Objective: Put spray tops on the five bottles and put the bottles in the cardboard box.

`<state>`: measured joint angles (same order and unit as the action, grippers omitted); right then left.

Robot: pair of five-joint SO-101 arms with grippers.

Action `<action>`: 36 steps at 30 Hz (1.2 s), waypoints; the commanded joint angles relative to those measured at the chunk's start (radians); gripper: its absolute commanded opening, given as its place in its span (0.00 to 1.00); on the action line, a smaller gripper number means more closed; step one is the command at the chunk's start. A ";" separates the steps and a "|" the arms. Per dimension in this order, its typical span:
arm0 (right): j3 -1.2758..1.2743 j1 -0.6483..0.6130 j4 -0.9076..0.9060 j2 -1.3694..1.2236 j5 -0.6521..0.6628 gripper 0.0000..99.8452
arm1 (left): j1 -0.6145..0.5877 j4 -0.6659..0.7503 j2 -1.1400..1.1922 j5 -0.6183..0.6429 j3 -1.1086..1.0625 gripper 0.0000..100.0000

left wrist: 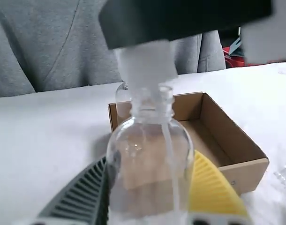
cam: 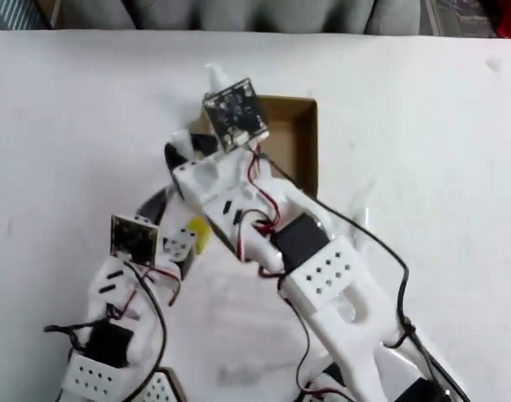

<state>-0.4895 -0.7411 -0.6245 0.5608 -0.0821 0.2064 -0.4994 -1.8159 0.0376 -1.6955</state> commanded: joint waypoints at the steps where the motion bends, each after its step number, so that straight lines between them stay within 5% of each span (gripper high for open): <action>1: -0.023 -0.013 -0.002 0.050 -0.008 0.02 | -0.002 0.037 -0.015 -0.012 0.003 0.02; 7: -0.028 -0.013 -0.002 0.053 -0.011 0.03 | -0.002 0.037 -0.015 -0.012 0.003 0.02; 16: -0.021 -0.012 -0.007 0.074 -0.061 0.19 | -0.002 0.035 -0.015 -0.012 0.003 0.02; 26: 0.074 -0.008 -0.277 0.232 -0.061 0.30 | -0.002 0.034 -0.015 -0.012 0.003 0.02; 31: 0.080 -0.007 -0.394 0.311 -0.069 0.24 | -0.002 0.034 -0.015 -0.012 0.003 0.02; 36: 0.078 -0.007 -0.524 0.390 -0.069 0.06 | -0.022 0.035 -0.015 -0.005 0.009 0.02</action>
<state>-0.4664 -0.7472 -1.0664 0.8815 -0.1419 0.2048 -0.4994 -1.8159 0.0376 -1.6955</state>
